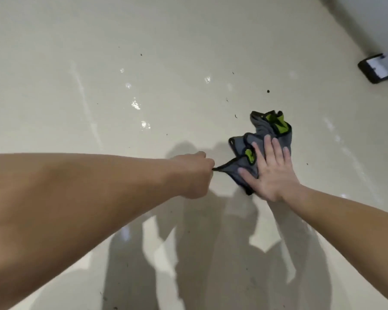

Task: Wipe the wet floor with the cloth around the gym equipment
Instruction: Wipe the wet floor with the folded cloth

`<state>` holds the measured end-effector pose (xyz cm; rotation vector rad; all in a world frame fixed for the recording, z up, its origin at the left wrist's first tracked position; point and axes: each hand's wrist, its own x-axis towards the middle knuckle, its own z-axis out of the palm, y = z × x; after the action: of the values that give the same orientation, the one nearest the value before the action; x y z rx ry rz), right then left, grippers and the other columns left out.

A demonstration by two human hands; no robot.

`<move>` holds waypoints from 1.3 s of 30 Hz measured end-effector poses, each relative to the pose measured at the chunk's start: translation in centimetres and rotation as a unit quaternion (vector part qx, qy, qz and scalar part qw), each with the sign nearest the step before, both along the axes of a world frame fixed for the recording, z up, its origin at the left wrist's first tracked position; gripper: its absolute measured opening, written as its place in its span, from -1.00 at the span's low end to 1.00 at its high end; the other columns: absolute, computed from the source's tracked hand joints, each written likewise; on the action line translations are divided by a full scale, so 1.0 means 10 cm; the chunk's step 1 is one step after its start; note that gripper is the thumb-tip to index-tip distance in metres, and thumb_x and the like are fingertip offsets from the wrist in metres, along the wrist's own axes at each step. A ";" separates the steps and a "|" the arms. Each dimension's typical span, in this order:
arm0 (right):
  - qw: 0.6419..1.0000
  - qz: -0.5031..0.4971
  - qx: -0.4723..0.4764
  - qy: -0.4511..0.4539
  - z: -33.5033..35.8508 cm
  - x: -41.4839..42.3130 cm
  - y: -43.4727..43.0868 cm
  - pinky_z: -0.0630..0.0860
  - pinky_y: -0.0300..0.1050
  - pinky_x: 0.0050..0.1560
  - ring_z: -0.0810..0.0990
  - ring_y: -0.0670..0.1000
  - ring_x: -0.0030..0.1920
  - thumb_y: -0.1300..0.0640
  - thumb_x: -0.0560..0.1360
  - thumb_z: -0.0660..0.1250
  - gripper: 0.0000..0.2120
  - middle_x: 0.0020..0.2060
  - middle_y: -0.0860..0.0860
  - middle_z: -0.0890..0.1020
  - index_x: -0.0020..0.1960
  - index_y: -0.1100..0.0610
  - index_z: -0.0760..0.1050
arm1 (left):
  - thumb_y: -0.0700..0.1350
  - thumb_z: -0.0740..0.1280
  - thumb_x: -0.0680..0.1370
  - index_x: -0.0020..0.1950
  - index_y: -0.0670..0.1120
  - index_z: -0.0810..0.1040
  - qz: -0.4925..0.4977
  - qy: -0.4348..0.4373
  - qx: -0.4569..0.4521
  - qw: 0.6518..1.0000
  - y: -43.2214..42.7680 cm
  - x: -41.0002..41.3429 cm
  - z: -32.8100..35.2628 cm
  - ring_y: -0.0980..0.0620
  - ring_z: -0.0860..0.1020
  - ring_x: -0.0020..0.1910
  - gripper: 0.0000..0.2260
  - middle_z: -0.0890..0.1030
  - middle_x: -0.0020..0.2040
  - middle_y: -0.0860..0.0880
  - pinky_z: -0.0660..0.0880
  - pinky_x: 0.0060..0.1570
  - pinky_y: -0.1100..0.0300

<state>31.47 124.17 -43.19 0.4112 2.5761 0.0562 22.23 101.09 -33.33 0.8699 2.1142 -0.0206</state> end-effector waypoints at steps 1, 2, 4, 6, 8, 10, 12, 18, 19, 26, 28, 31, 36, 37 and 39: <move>0.997 -0.072 0.008 0.006 -0.01 0.03 0.16 -0.44 0.16 0.53 -0.52 0.12 0.55 -0.57 0.44 -0.29 -0.08 0.55 0.14 -0.49 0.60 -0.08 -0.42 | -0.26 0.15 0.56 0.22 -0.11 0.42 -0.004 -0.003 0.003 1.000 0.10 0.05 -0.05 -0.15 0.54 0.06 -0.75 0.39 0.24 -0.07 0.48 -0.10 0.03; 0.989 -0.147 0.008 0.018 -0.04 0.04 0.23 -0.43 0.18 0.52 -0.50 0.14 0.56 -0.59 0.43 -0.29 -0.06 0.56 0.17 -0.47 0.62 -0.08 -0.36 | -0.27 0.16 0.53 0.27 -0.10 0.45 -0.010 -0.008 0.006 1.000 0.15 0.10 -0.09 -0.16 0.56 0.09 -0.67 0.39 0.23 -0.05 0.54 -0.02 -0.01; 0.964 -0.257 -0.008 0.069 -0.14 0.04 0.20 -0.37 0.23 0.55 -0.44 0.20 0.58 -0.54 0.48 -0.22 -0.08 0.58 0.24 -0.40 0.67 -0.04 -0.22 | -0.28 0.17 0.49 0.31 -0.05 0.48 -0.022 -0.023 0.021 0.999 0.16 0.19 -0.13 -0.15 0.57 0.09 -0.59 0.39 0.20 -0.01 0.59 0.06 -0.09; 0.949 -0.288 -0.006 0.131 -0.21 0.02 0.00 -0.29 0.30 0.56 -0.34 0.29 0.60 -0.43 0.55 -0.13 -0.15 0.60 0.33 -0.27 0.67 0.05 -0.15 | -0.28 0.17 0.47 0.32 -0.04 0.48 -0.029 -0.026 0.030 0.999 0.09 0.23 -0.13 -0.13 0.56 0.08 -0.56 0.39 0.20 0.00 0.58 0.06 -0.11; 0.952 -0.277 -0.005 0.131 -0.24 0.01 -0.30 -0.26 0.34 0.55 -0.29 0.33 0.60 -0.37 0.58 -0.11 -0.16 0.60 0.35 -0.21 0.67 0.12 -0.16 | -0.28 0.18 0.50 0.37 -0.04 0.44 -0.042 -0.009 0.012 0.999 -0.10 0.22 -0.10 -0.12 0.55 0.14 -0.56 0.38 0.26 0.00 0.57 0.10 -0.11; 0.966 -0.225 -0.025 0.129 -0.25 0.09 -0.68 -0.24 0.37 0.54 -0.29 0.33 0.60 -0.36 0.58 -0.11 -0.16 0.60 0.36 -0.20 0.67 0.14 -0.17 | -0.26 0.19 0.53 0.47 -0.03 0.36 -0.036 0.007 -0.023 0.999 -0.36 0.18 -0.04 -0.13 0.52 0.29 -0.50 0.32 0.44 -0.01 0.56 0.18 -0.10; 0.979 -0.123 -0.051 0.155 -0.22 0.28 -1.23 -0.17 0.40 0.54 -0.24 0.36 0.60 -0.35 0.60 -0.09 -0.17 0.60 0.39 -0.14 0.67 0.16 -0.10 | -0.26 0.20 0.56 0.56 -0.01 0.28 -0.001 0.011 -0.059 0.998 -0.67 0.15 0.03 -0.12 0.48 0.41 -0.45 0.17 0.62 0.01 0.53 0.26 -0.05; 0.932 0.218 -0.271 0.104 -0.14 1.14 -2.98 -0.12 0.42 0.53 -0.24 0.30 0.62 -0.36 0.54 0.14 -0.10 0.63 0.28 -0.14 0.66 0.17 0.02 | -0.20 0.24 0.55 0.51 -0.02 0.34 0.095 0.037 -0.071 0.992 -1.78 0.30 0.09 -0.13 0.54 0.29 -0.50 0.27 0.52 -0.02 0.56 0.18 -0.09; 0.915 0.251 -0.303 0.088 -0.13 1.17 -3.07 -0.14 0.40 0.54 -0.27 0.25 0.62 -0.36 0.53 0.15 -0.10 0.64 0.24 -0.15 0.66 0.14 0.02 | -0.18 0.24 0.56 0.50 -0.04 0.35 0.093 0.035 -0.078 0.992 -1.91 0.37 0.05 -0.13 0.53 0.29 -0.52 0.29 0.50 -0.03 0.55 0.18 -0.07; 0.848 0.310 -0.400 0.158 0.12 0.64 -2.32 0.37 0.12 0.41 0.44 0.22 0.38 0.20 0.50 0.27 -0.64 0.29 0.15 0.54 0.28 0.20 0.55 | -0.03 0.23 0.54 0.59 -0.30 0.09 -0.036 0.164 -0.051 0.984 -1.86 0.99 -0.61 -0.35 0.15 0.57 -0.29 0.06 0.60 -0.40 0.24 0.54 -0.15; 0.869 0.249 -0.361 0.229 0.20 0.57 -2.10 0.50 0.08 0.16 0.52 0.20 0.12 0.27 0.45 0.27 -0.77 0.08 0.10 0.57 0.08 0.18 0.58 | 0.02 0.08 0.63 0.65 -0.32 -0.16 -0.045 0.212 0.012 0.976 -1.72 1.14 -0.74 -0.36 -0.14 0.64 -0.27 -0.19 0.64 -0.40 -0.03 0.60 -0.27; 0.898 0.150 -0.318 0.262 0.22 0.47 -1.98 0.49 -0.04 0.03 0.50 0.09 -0.04 0.25 0.46 0.21 -0.81 -0.07 0.02 0.53 -0.01 0.16 0.58 | 0.23 0.07 0.67 0.66 -0.15 -0.33 -0.047 0.151 0.036 0.987 -1.67 1.23 -0.90 -0.28 -0.38 0.62 -0.19 -0.40 0.63 -0.26 -0.25 0.61 -0.21; 0.931 0.062 -0.343 0.108 0.38 -0.06 -2.22 0.40 -0.08 -0.30 0.44 -0.03 -0.33 0.18 0.52 0.21 -0.79 -0.35 -0.10 0.48 -0.26 -0.03 0.42 | 0.27 -0.09 0.69 0.68 -0.02 -0.23 -0.166 0.197 0.115 0.960 -2.03 0.88 -1.15 -0.23 -0.20 0.68 -0.32 -0.20 0.69 -0.24 -0.08 0.64 -0.16; 0.937 0.056 -0.338 0.063 0.44 -0.21 -2.33 0.41 -0.07 -0.31 0.46 -0.01 -0.33 0.16 0.52 0.20 -0.81 -0.35 -0.08 0.51 -0.25 -0.02 0.42 | 0.25 -0.07 0.70 0.69 -0.03 -0.16 -0.174 0.199 0.125 0.956 -2.16 0.72 -1.17 -0.23 -0.11 0.68 -0.35 -0.13 0.70 -0.27 0.00 0.63 -0.16; 0.948 0.068 -0.311 -0.001 0.59 -0.48 -2.53 0.50 -0.04 -0.18 0.54 0.03 -0.23 0.12 0.54 0.20 -0.86 -0.26 -0.05 0.59 -0.17 0.02 0.47 | 0.20 0.07 0.72 0.71 -0.06 0.04 -0.142 0.177 0.152 0.962 -2.45 0.42 -1.15 -0.24 -0.02 0.68 -0.38 -0.04 0.69 -0.31 0.09 0.61 -0.16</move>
<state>26.67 98.87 -37.27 -0.0054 2.4461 -0.6873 26.40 76.62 -44.82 1.4408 2.3392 0.0001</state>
